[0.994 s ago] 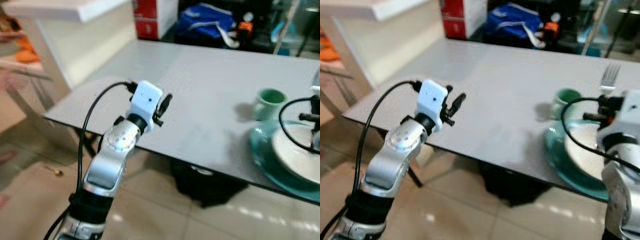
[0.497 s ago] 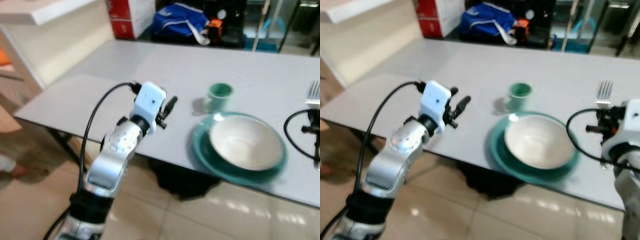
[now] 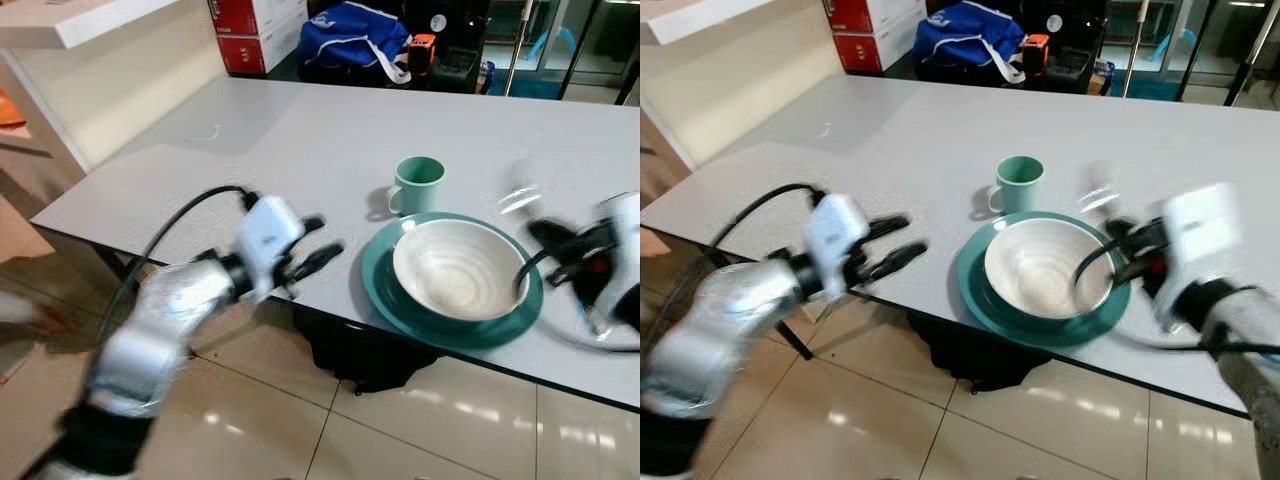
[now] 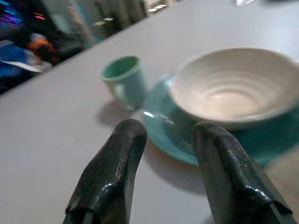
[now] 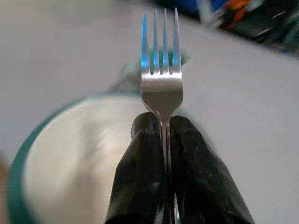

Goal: Setting the table

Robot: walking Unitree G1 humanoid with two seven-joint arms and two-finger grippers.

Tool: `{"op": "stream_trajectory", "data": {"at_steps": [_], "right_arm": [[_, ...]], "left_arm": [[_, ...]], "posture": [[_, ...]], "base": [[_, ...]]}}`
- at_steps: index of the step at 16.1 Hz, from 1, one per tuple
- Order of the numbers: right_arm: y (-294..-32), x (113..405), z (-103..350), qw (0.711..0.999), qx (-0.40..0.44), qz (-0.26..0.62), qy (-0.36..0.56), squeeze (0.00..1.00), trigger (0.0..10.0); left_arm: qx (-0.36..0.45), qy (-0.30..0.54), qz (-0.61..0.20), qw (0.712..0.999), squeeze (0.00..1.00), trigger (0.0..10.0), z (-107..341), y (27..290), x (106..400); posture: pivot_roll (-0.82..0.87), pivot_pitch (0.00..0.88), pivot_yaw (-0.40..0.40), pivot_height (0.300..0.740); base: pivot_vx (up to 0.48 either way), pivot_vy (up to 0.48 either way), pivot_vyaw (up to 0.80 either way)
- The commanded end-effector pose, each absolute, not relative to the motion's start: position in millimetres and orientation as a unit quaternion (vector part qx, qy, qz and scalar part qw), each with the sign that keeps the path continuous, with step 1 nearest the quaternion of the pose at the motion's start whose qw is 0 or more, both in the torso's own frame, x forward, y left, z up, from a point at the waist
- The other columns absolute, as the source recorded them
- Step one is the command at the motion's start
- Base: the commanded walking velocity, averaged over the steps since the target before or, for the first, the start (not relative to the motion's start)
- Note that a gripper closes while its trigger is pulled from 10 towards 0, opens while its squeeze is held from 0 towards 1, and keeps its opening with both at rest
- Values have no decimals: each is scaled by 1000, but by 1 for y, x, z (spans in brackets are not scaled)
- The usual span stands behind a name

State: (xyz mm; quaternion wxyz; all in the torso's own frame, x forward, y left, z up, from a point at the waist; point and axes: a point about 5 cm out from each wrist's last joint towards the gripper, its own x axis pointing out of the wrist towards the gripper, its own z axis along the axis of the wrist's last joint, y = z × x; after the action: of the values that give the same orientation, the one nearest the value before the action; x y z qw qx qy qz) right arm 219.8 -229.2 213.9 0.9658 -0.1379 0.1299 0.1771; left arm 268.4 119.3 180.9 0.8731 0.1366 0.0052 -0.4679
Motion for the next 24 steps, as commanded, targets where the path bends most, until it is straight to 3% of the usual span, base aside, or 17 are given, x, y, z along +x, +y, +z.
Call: {"op": "stream_trajectory", "data": {"at_steps": [1,4,6,13,16,24], "right_arm": [[-223,220,209,956,-149,205,148,0,10000],[-232,233,190,930,-219,195,223,0,10000],[-233,240,191,925,-223,197,236,0,10000],[-255,245,193,913,-148,187,330,0,10000],[-250,253,198,907,-130,205,343,0,10000],[-249,262,191,889,-149,173,397,4,10000]], "left_arm": [[125,7,-493,861,0,10000,184,118,263],[142,15,-509,849,0,10000,179,112,260],[129,15,-527,840,0,10000,181,107,255],[114,33,-569,814,0,10000,177,96,242],[114,50,-588,799,0,10000,173,92,239],[119,53,-579,805,0,10000,172,93,237]], "posture": [[-78,33,103,740],[-80,31,106,740],[-80,25,103,740],[-89,28,85,740],[-89,33,89,740],[-78,38,77,740]], "base": [[0,0,0],[0,0,0],[0,0,0],[0,0,0],[0,0,0],[0,0,0]]}}
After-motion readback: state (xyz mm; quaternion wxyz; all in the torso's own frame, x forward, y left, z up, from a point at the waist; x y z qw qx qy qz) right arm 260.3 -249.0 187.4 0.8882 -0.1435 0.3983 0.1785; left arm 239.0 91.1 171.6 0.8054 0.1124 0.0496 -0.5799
